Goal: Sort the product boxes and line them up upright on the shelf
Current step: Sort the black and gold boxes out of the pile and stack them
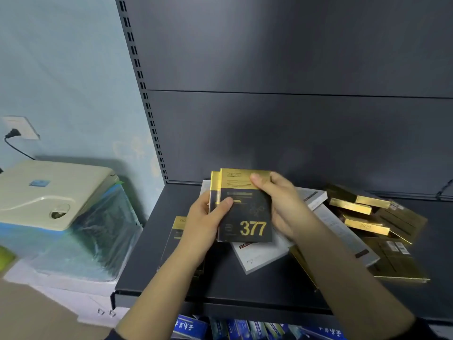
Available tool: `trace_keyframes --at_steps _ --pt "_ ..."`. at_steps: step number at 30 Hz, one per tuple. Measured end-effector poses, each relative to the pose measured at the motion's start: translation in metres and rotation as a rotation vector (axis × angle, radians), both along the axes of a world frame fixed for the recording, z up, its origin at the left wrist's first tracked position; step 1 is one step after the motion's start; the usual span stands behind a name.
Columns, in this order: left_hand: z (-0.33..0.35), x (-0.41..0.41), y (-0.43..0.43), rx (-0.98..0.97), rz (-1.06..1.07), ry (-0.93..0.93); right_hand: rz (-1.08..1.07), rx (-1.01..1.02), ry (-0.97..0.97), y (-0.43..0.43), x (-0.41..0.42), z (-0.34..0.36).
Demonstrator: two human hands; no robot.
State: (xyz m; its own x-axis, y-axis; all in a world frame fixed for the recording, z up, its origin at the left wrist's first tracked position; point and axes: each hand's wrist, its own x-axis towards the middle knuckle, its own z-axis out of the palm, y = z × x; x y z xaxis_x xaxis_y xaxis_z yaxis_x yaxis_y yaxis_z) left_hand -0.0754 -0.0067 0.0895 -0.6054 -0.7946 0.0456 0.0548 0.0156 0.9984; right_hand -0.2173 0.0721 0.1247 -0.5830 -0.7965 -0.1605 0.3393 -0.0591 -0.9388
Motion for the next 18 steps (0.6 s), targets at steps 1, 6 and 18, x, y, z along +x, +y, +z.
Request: trace_keyframes --at_steps 1,6,18 --pt "-0.002 0.003 0.0 0.024 0.027 0.011 0.006 -0.003 -0.044 0.001 0.006 -0.008" --pt "-0.017 0.024 -0.012 0.052 0.103 -0.068 0.062 0.105 0.012 0.007 0.018 -0.041" --pt "-0.053 0.073 -0.041 0.026 0.342 -0.357 -0.041 0.226 -0.263 -0.001 0.027 -0.059"
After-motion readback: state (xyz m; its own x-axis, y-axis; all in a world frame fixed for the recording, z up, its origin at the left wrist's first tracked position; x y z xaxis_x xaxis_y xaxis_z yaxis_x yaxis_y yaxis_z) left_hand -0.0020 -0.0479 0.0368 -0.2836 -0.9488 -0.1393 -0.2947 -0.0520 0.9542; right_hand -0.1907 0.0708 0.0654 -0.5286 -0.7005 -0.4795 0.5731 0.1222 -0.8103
